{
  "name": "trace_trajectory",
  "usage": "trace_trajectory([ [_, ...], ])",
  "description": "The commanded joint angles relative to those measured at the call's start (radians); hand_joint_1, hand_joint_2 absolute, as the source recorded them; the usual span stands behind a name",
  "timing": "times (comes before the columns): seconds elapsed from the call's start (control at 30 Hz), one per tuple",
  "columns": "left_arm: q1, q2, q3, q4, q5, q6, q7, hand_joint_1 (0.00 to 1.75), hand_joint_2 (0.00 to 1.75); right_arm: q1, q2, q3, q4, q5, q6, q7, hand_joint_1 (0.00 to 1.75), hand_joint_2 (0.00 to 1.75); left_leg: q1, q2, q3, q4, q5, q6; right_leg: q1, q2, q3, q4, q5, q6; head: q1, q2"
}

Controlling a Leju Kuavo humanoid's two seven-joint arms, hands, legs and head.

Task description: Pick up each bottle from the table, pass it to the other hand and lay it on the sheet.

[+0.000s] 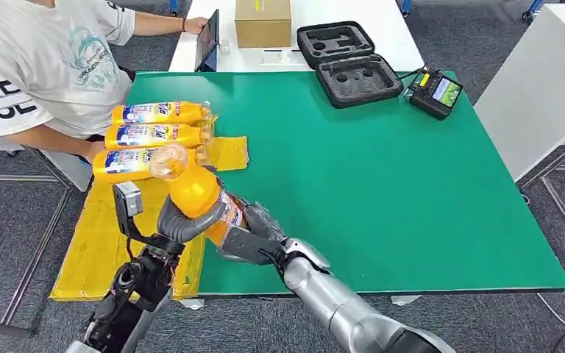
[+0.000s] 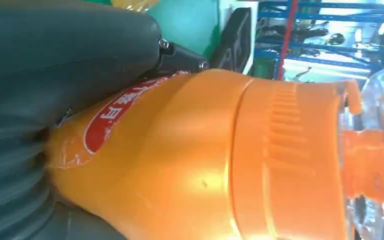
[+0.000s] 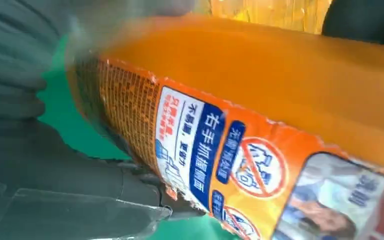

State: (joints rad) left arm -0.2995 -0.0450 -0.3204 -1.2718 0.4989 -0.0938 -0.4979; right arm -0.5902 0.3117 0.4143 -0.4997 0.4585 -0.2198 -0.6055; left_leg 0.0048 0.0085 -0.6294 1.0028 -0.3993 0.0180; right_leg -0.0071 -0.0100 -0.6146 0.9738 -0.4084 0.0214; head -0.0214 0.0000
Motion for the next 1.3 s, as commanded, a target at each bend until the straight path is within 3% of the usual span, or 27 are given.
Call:
trace_trajectory([
  [0.03,-0.082,0.003,-0.020,0.039,-0.032,0.045,-0.022,1.75,1.75,-0.001,0.002,-0.001,-0.042,-0.018,-0.002,-0.035,0.00,0.00,0.001,-0.002,0.003,0.001,-0.002,-0.001,0.001,-0.001,0.004,0.001,-0.002,-0.001,0.000,0.000],
  [0.23,-0.080,0.002,-0.020,0.040,-0.032,0.045,-0.022,1.75,1.75,0.000,0.001,0.000,-0.042,-0.018,-0.002,-0.035,0.00,0.00,0.001,-0.002,0.004,0.000,-0.002,-0.001,0.001,-0.001,0.005,0.000,-0.002,0.000,0.000,0.000],
  [0.27,-0.090,0.002,-0.016,0.036,-0.121,0.134,-0.077,1.75,1.75,0.007,-0.002,-0.006,-0.074,-0.022,-0.031,-0.070,0.00,0.00,0.001,-0.002,0.003,0.000,-0.001,-0.001,0.000,-0.001,0.004,0.000,-0.002,0.000,0.000,0.000],
  [0.33,-0.099,0.008,0.009,0.029,-0.240,0.261,-0.137,1.75,1.75,0.048,-0.020,-0.002,-0.225,-0.052,-0.065,-0.093,0.00,0.00,0.001,-0.002,0.002,0.000,-0.001,-0.001,0.000,-0.001,0.003,0.000,-0.001,0.000,0.000,0.000],
  [0.4,-0.090,0.023,0.074,0.016,-0.348,0.394,-0.185,1.75,1.75,0.121,-0.059,0.003,-0.490,-0.070,-0.130,-0.093,0.00,0.00,0.001,-0.002,0.001,0.001,-0.001,-0.001,0.001,-0.001,0.002,0.000,-0.001,0.000,0.000,0.000],
  [0.53,0.007,0.041,0.202,-0.073,-0.450,0.495,-0.200,1.75,1.75,0.244,-0.123,-0.009,-0.844,-0.128,-0.132,-0.093,0.00,0.00,0.000,0.000,0.002,0.000,-0.002,-0.001,0.000,0.001,0.003,0.000,-0.002,-0.001,0.000,0.000],
  [0.63,0.018,0.078,0.251,-0.088,-0.660,0.701,-0.200,1.75,1.75,0.303,-0.169,0.056,-1.103,-0.242,-0.295,-0.093,0.00,0.00,0.001,0.003,0.009,0.000,-0.006,-0.002,0.001,0.004,0.008,0.000,-0.004,-0.001,0.000,0.000],
  [0.7,-0.018,0.096,0.311,0.001,-0.785,0.789,-0.200,1.75,1.75,0.321,-0.190,0.116,-1.223,-0.273,-0.478,-0.093,0.00,0.00,0.001,-0.001,0.008,0.001,-0.006,-0.002,0.001,0.001,0.008,0.001,-0.006,-0.001,0.000,0.000],
  [0.73,-0.035,0.085,0.342,0.026,-0.807,0.792,-0.198,1.75,1.75,0.328,-0.183,0.113,-1.233,-0.267,-0.478,-0.093,0.00,0.00,0.001,-0.002,0.005,0.001,-0.004,-0.001,0.001,0.000,0.005,0.002,-0.005,-0.001,0.000,0.000],
  [0.77,-0.065,0.098,0.345,0.082,-0.860,0.776,-0.164,1.75,1.75,0.338,-0.162,0.090,-1.254,-0.263,-0.478,-0.093,0.00,1.75,0.001,-0.001,0.003,0.001,-0.003,-0.001,0.000,0.000,0.003,0.002,-0.004,-0.001,0.000,0.000],
  [1.0,-0.174,0.079,0.468,0.235,-1.033,0.790,-0.140,1.75,1.75,0.340,-0.122,0.030,-1.246,-0.295,-0.478,-0.093,0.00,1.75,0.001,-0.003,0.003,0.000,-0.002,-0.002,0.001,-0.002,0.003,0.001,-0.002,-0.002,0.000,0.000],
  [1.13,-0.189,0.129,0.403,0.285,-1.201,0.755,0.003,1.75,1.75,0.338,-0.133,0.027,-1.215,-0.331,-0.478,-0.093,0.00,1.75,0.001,-0.001,0.003,-0.001,-0.001,-0.001,0.000,0.000,0.003,-0.001,-0.001,-0.001,0.000,0.000],
  [1.23,-0.189,0.129,0.403,0.285,-1.201,0.755,0.003,1.75,1.75,0.338,-0.133,0.027,-1.215,-0.331,-0.478,-0.093,0.00,1.75,0.001,-0.001,0.003,-0.001,-0.001,-0.001,0.000,0.001,0.003,-0.001,-0.001,-0.001,0.000,0.000],
  [1.3,-0.199,0.146,0.350,0.316,-1.315,0.721,0.075,1.75,1.75,0.337,-0.143,0.030,-1.190,-0.347,-0.475,-0.093,0.00,1.75,0.001,-0.001,0.006,-0.001,-0.003,-0.002,0.000,0.001,0.006,-0.001,-0.002,-0.001,-0.001,0.000],
])
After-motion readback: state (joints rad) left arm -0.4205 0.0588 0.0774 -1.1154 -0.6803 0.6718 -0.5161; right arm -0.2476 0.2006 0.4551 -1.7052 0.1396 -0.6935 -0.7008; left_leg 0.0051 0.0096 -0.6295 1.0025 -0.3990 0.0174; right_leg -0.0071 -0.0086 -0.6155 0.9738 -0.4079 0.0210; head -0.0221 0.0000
